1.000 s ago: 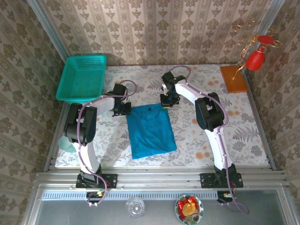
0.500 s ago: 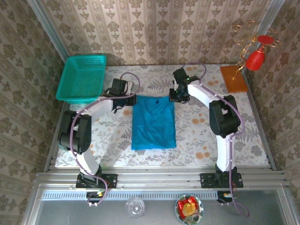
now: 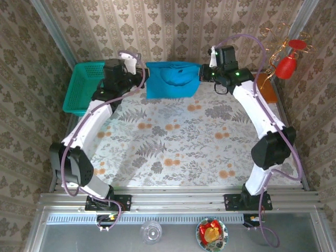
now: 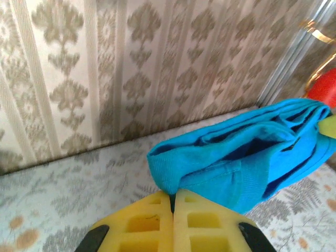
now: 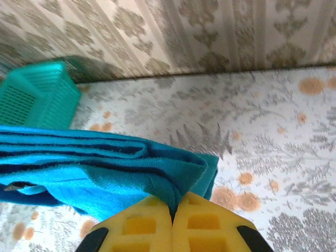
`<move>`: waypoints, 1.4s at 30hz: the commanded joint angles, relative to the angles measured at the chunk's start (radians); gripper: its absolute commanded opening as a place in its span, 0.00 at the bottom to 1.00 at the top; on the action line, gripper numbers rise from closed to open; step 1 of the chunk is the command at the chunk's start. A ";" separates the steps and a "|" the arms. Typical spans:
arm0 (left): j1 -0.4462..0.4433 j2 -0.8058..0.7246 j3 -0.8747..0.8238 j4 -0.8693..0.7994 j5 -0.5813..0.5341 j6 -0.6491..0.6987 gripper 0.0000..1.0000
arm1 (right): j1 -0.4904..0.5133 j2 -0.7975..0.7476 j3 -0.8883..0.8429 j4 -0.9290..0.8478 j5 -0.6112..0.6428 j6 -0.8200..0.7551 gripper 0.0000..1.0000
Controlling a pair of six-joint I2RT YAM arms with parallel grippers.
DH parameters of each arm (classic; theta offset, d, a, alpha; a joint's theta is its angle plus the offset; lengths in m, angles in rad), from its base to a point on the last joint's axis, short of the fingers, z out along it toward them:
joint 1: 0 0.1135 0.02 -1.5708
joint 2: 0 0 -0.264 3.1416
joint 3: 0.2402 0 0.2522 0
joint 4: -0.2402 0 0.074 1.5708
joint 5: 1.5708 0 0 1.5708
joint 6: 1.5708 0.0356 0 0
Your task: Fold the inside-out t-shirt
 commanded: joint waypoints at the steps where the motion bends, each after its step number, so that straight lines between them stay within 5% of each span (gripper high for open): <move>1: 0.006 -0.087 -0.121 0.091 0.097 -0.007 0.00 | 0.004 -0.069 -0.106 0.019 -0.045 -0.033 0.00; 11: -0.072 -0.508 -0.771 0.230 0.056 -0.142 0.00 | 0.160 -0.359 -0.659 0.048 -0.084 0.017 0.00; 19: -0.086 -0.720 -0.850 -0.066 -0.018 -0.156 0.00 | 0.322 -0.455 -0.804 0.102 0.010 0.176 0.00; 29: 0.041 -0.423 -0.716 -0.124 0.049 -0.120 0.00 | 0.306 -0.204 -0.644 0.008 0.030 0.177 0.00; 42: 0.100 -0.104 -0.561 -0.183 0.054 -0.039 0.00 | 0.216 0.079 -0.536 0.047 -0.057 0.203 0.00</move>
